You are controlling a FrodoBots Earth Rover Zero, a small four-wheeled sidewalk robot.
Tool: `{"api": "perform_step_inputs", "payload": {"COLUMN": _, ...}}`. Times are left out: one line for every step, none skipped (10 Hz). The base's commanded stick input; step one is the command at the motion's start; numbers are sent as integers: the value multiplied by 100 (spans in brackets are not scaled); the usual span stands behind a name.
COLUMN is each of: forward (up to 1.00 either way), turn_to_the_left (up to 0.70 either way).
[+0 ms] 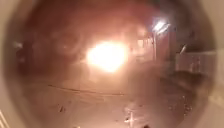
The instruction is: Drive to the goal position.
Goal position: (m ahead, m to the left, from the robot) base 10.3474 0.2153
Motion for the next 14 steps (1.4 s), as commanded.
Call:
{"api": "perform_step_inputs", "payload": {"forward": 0, "turn_to_the_left": 0}}
{"api": "perform_step_inputs", "payload": {"forward": 0, "turn_to_the_left": 0}}
{"api": "perform_step_inputs", "payload": {"forward": 0, "turn_to_the_left": 0}}
{"api": "perform_step_inputs", "payload": {"forward": 0, "turn_to_the_left": 0}}
{"api": "perform_step_inputs", "payload": {"forward": 0, "turn_to_the_left": 0}}
{"api": "perform_step_inputs", "payload": {"forward": 6, "turn_to_the_left": 3}}
{"api": "perform_step_inputs", "payload": {"forward": 30, "turn_to_the_left": 15}}
{"api": "perform_step_inputs", "payload": {"forward": 54, "turn_to_the_left": 27}}
{"api": "perform_step_inputs", "payload": {"forward": 70, "turn_to_the_left": 35}}
{"api": "perform_step_inputs", "payload": {"forward": 70, "turn_to_the_left": 35}}
{"api": "perform_step_inputs", "payload": {"forward": 70, "turn_to_the_left": 35}}
{"api": "perform_step_inputs", "payload": {"forward": 70, "turn_to_the_left": 35}}
{"api": "perform_step_inputs", "payload": {"forward": 70, "turn_to_the_left": 35}}
{"api": "perform_step_inputs", "payload": {"forward": 70, "turn_to_the_left": 35}}
